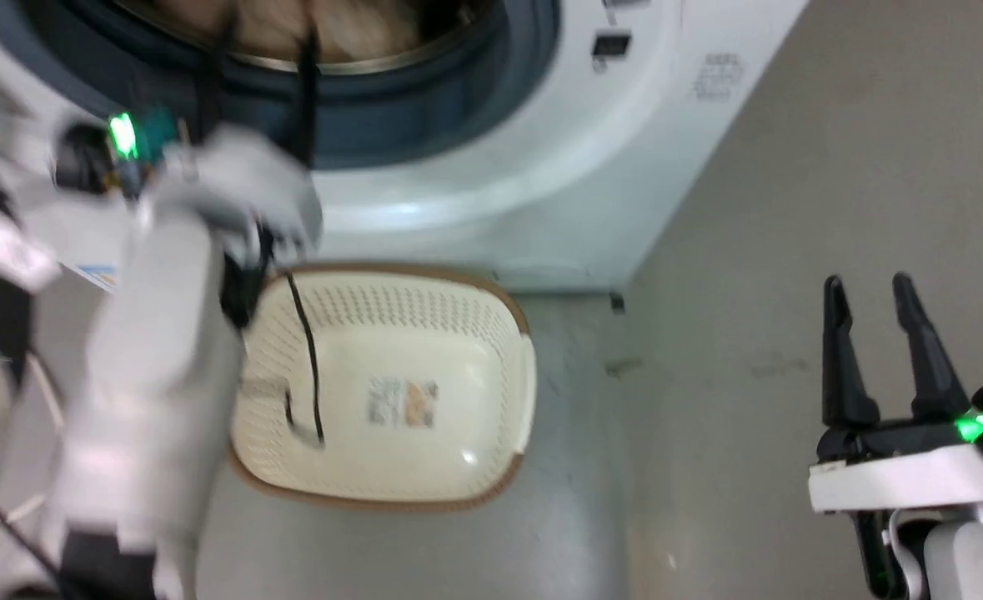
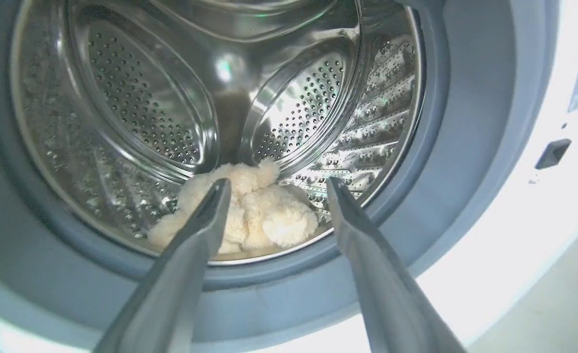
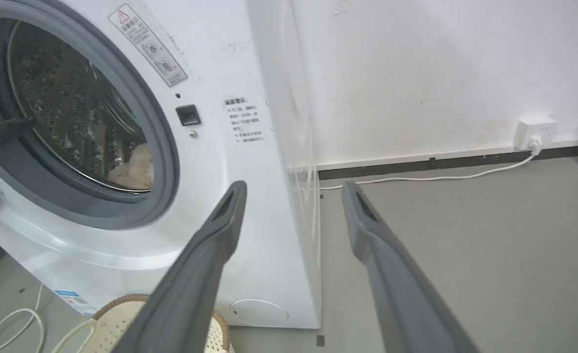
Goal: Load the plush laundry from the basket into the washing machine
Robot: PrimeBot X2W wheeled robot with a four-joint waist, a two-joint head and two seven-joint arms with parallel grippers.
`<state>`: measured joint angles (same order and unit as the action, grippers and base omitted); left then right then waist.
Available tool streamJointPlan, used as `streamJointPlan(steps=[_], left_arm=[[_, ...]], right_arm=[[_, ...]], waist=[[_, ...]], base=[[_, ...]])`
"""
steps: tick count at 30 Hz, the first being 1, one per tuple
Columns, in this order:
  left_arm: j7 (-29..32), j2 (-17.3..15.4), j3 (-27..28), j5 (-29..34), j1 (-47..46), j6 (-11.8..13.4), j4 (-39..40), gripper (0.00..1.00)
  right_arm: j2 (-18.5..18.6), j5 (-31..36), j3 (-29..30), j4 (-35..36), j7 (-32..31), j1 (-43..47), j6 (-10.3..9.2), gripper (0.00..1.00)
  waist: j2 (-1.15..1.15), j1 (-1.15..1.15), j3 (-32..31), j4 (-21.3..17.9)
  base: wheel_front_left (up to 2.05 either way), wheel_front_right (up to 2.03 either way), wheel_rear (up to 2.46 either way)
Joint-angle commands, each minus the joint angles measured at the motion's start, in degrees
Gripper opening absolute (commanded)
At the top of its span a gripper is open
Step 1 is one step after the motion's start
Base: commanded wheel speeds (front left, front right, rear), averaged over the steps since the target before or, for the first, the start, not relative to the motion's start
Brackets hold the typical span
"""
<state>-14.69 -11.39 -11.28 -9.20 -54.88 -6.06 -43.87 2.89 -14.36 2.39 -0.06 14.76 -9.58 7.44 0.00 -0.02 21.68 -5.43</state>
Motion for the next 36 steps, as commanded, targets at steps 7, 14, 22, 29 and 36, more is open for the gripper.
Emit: streamJointPlan(steps=[7, 14, 22, 29, 36], left_arm=[[-0.29, 0.92, 2.20, -1.85, 20.12, 2.05, 14.04, 1.00], [-0.30, 1.59, 4.38, -1.08, 38.21, 6.08, 26.45, 1.00], [-0.30, 3.09, 3.25, 1.49, 51.09, 8.44, 35.27, 1.00], [-0.30, 4.35, 3.26, 1.86, 54.44, 9.57, 36.37, 1.00], [-0.30, 5.33, 3.26, 1.80, 54.65, 9.35, 35.57, 1.00]], right_arm=[[-0.02, 0.40, -0.14, -0.64, 0.24, 5.24, 0.05, 1.00], [-0.02, 0.31, -0.30, -0.71, 0.24, 9.48, 0.05, 1.00], [-0.02, 2.44, -0.42, 0.12, 0.24, 12.87, 0.05, 1.00], [-0.02, 3.02, -0.71, 0.11, 0.24, 14.71, 0.05, 1.00], [-0.02, 2.96, -0.72, -0.39, 0.24, 14.58, 0.05, 1.00]], waist=[[0.00, 0.02, -12.75, 5.79], [0.00, 0.02, -17.61, 6.82], [0.00, 0.02, -19.83, 7.58], [0.00, 0.02, -20.10, 8.11], [0.00, 0.02, -20.08, 8.52]], base=[[0.00, 0.00, 0.00], [0.00, 0.00, 0.00], [0.00, 0.00, 0.00], [0.00, 0.00, 0.00], [0.00, 0.00, 0.00]])
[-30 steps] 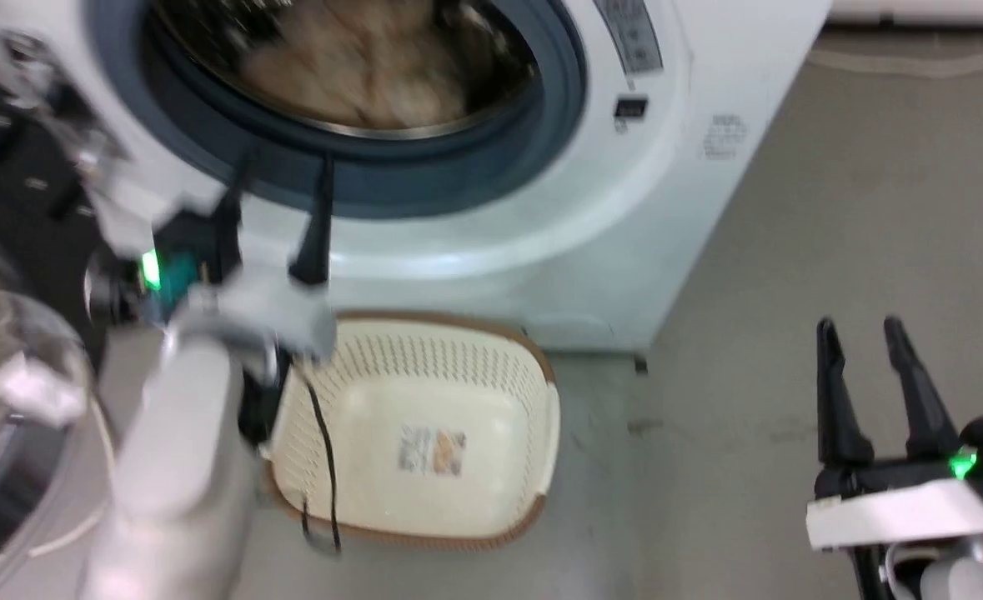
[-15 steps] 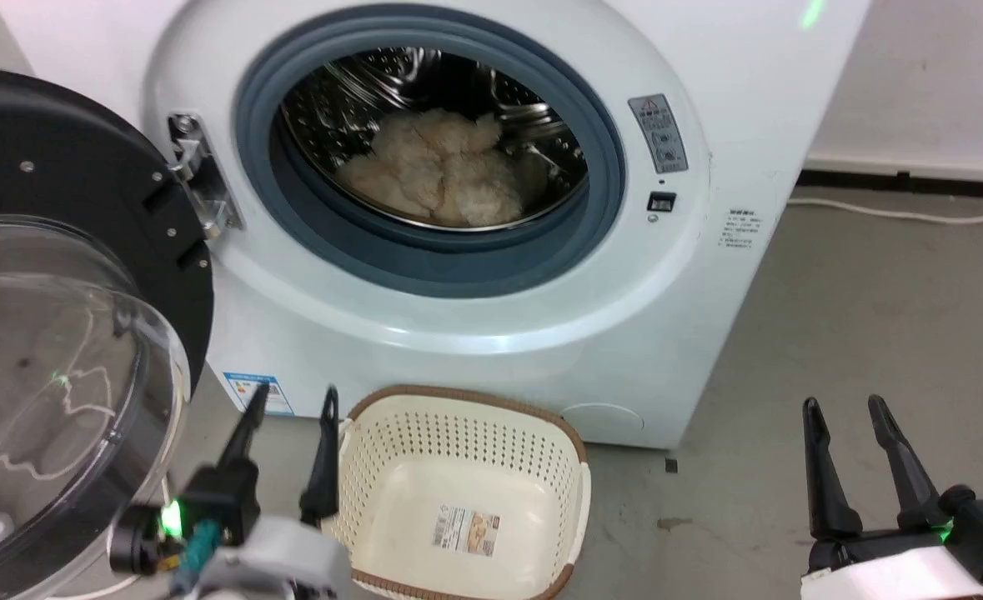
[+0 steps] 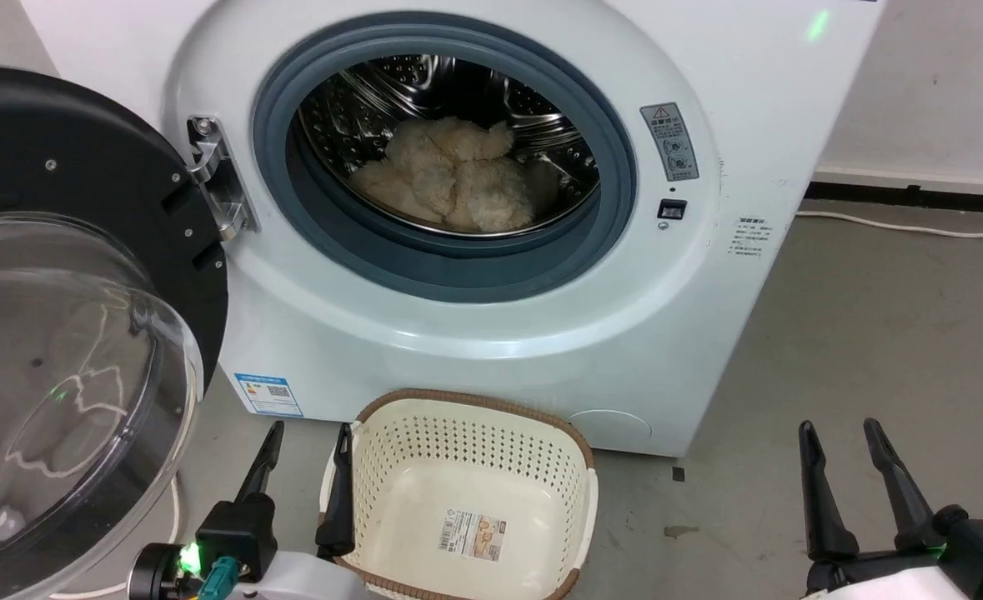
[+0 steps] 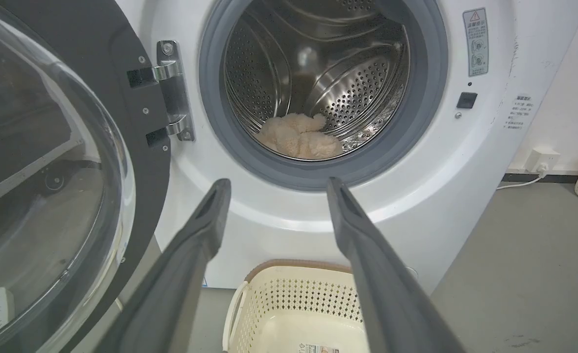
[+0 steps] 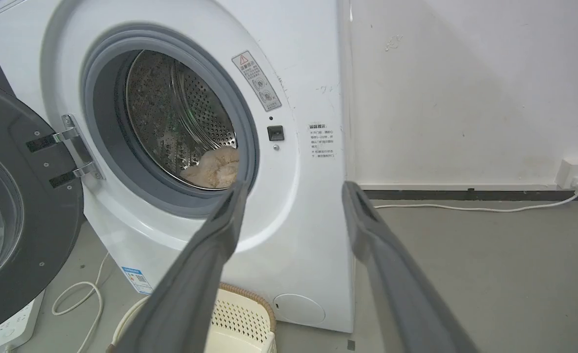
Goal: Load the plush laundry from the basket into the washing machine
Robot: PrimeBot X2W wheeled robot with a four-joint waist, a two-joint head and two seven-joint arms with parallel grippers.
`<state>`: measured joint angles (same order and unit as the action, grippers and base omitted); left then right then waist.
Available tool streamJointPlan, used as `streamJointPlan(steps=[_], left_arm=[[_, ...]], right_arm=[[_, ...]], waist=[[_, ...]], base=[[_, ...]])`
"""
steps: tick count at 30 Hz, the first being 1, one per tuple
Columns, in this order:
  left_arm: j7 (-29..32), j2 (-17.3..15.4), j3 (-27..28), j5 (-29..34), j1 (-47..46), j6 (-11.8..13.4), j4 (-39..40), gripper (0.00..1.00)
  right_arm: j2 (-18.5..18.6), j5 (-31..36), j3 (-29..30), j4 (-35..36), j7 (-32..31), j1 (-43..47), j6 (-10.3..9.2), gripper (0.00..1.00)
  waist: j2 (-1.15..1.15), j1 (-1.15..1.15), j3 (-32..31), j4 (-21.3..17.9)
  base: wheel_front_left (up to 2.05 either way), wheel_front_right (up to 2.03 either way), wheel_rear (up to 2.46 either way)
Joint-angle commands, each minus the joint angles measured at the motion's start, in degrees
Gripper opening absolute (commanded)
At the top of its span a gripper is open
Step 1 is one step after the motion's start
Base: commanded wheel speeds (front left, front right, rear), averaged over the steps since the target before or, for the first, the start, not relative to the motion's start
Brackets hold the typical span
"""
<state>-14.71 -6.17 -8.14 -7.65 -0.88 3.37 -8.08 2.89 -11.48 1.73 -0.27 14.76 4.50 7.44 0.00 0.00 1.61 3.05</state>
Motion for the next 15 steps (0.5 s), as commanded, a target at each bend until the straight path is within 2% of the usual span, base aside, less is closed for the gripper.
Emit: streamJointPlan(steps=[1, 2, 15], left_arm=[[-0.29, 0.11, 0.12, 0.25, 0.65, -0.08, -0.22, 1.00], [0.06, 0.07, 0.02, -0.01, 0.00, 0.00, -0.23, 0.00], [1.10, 0.29, 0.55, 0.53, 0.05, -0.24, 0.34, 0.00]], right_arm=[[-0.02, 0.08, -0.06, -0.18, 0.24, 0.50, 0.05, 1.00], [0.00, 0.02, -0.12, -0.16, -0.04, -0.02, 0.00, 0.00], [0.00, 0.82, -0.23, -0.13, -1.08, -0.38, 0.00, 0.00]], waist=[[0.00, 0.00, -0.01, 0.04], [0.00, 0.00, 0.01, 0.07], [0.00, 0.00, -0.11, -0.15]], base=[[0.00, 0.00, 0.00], [0.00, 0.00, 0.00], [0.00, 0.00, 0.00]])
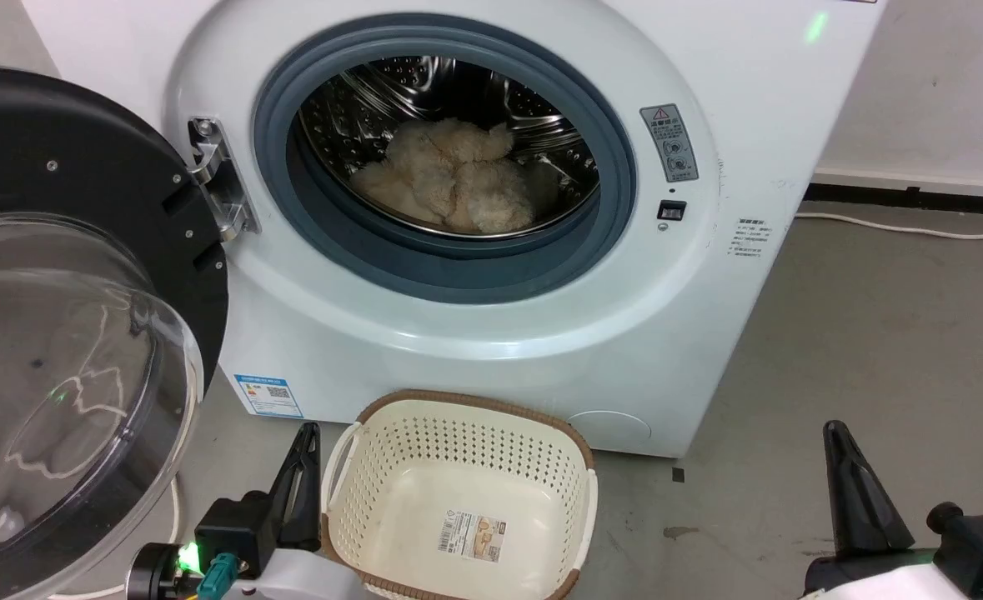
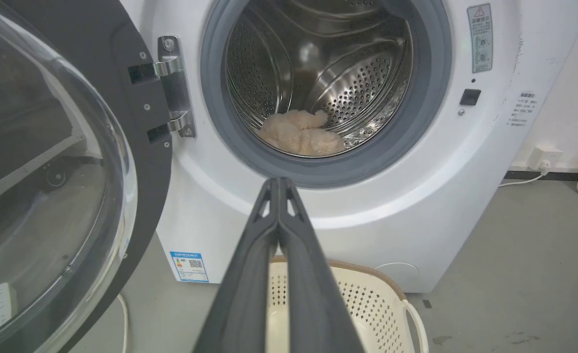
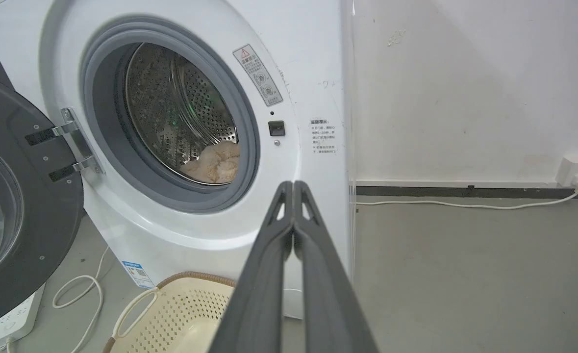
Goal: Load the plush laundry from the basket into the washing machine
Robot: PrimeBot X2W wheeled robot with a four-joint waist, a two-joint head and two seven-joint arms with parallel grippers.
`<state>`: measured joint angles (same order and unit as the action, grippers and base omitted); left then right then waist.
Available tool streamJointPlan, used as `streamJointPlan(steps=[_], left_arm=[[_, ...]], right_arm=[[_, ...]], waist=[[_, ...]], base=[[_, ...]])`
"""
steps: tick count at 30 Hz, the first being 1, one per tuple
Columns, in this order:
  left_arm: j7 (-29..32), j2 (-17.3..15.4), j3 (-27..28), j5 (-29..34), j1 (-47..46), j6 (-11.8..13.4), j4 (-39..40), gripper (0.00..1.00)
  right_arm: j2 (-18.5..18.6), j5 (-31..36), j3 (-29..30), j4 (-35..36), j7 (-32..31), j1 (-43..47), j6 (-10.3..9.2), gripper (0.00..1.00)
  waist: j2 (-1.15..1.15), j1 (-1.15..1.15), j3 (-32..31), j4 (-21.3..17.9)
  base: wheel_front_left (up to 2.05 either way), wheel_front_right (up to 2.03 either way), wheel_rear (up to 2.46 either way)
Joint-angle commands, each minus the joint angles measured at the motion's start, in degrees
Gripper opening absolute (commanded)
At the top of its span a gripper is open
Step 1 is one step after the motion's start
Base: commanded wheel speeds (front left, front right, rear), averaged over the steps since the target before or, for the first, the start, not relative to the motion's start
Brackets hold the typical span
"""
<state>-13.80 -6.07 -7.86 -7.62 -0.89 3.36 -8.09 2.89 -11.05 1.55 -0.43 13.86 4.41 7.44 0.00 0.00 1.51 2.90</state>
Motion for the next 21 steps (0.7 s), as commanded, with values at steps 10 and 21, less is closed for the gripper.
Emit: streamJointPlan(steps=[10, 21], left_arm=[[1.37, 0.45, 0.93, 1.11, 0.14, -0.50, 1.02, 0.00], [2.66, 0.73, 1.65, 1.78, 0.21, -0.79, 1.75, 0.00]], right_arm=[[0.00, 1.31, -0.18, 0.07, -1.35, -0.65, 0.01, 0.00], [0.00, 2.32, -0.32, 0.10, -2.65, -1.04, 0.01, 0.00]], waist=[[0.00, 0.00, -0.13, -0.26], [0.00, 0.00, -0.27, -0.53]], base=[[0.00, 0.00, 0.00], [0.00, 0.00, 0.00]])
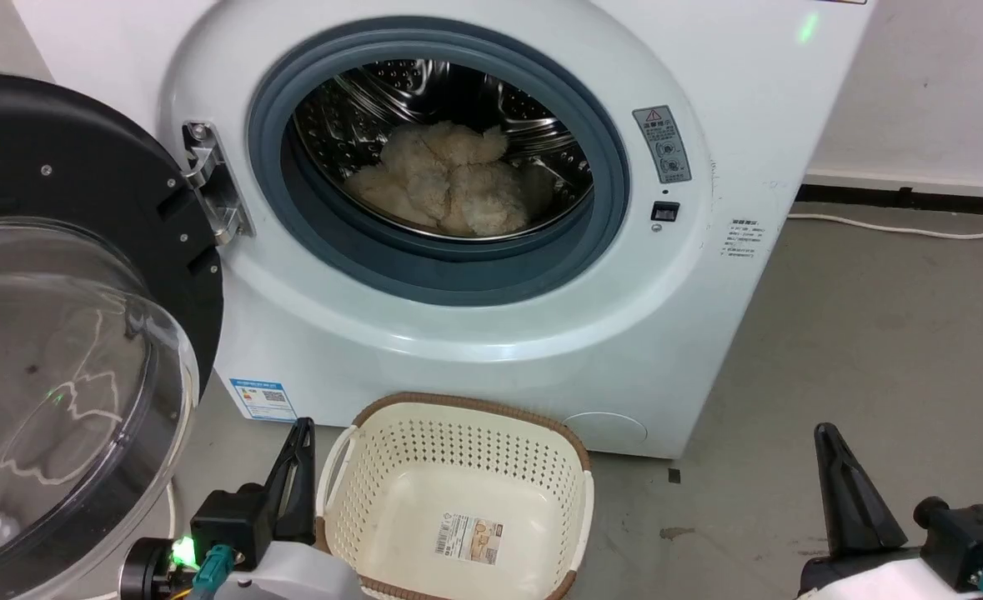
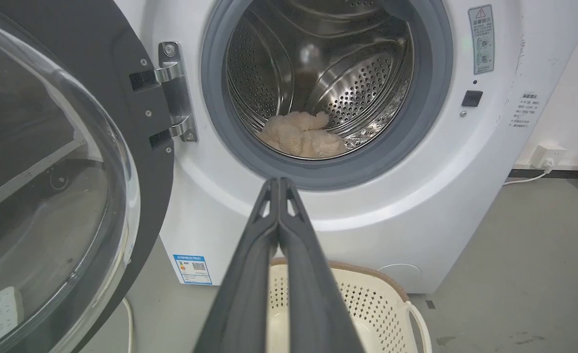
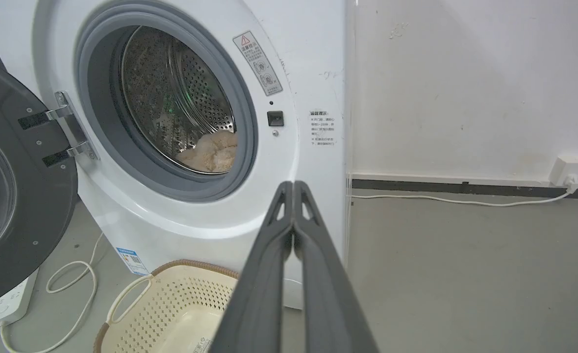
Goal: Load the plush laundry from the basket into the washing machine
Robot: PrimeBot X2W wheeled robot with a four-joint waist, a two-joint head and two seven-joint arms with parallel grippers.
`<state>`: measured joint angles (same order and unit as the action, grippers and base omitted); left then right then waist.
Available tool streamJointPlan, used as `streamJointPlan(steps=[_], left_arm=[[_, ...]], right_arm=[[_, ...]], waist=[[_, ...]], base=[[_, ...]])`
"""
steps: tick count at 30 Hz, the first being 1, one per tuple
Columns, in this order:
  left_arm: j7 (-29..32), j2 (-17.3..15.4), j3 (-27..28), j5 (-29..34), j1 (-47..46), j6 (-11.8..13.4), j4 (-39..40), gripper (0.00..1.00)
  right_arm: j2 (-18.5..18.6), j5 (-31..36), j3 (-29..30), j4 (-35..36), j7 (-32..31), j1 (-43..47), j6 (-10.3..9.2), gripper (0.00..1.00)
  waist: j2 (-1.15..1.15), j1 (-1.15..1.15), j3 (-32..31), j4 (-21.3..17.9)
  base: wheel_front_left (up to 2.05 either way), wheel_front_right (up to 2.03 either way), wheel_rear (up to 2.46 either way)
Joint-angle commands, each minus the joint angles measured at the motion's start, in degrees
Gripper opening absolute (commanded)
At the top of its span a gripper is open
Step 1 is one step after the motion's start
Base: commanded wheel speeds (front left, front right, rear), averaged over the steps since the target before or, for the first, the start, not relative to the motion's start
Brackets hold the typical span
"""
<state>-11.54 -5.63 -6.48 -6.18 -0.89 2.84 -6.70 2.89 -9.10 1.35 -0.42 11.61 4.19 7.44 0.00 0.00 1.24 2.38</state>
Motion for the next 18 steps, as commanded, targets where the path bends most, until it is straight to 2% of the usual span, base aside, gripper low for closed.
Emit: streamJointPlan(steps=[1, 18], left_arm=[[0.51, 0.32, 0.33, 0.40, 0.22, -0.31, 0.42, 0.00], [2.50, 0.76, 1.44, 1.44, 0.34, -0.76, 1.55, 0.00]], right_arm=[[0.00, 0.46, -0.13, 0.10, -0.51, -0.85, 0.01, 0.00], [-0.01, 2.02, -0.35, 0.16, -2.51, -1.45, 0.02, 0.00]], waist=[[0.00, 0.00, -0.02, -0.03], [0.00, 0.00, -0.24, -0.46]], base=[[0.00, 0.00, 0.00], [0.00, 0.00, 0.00]])
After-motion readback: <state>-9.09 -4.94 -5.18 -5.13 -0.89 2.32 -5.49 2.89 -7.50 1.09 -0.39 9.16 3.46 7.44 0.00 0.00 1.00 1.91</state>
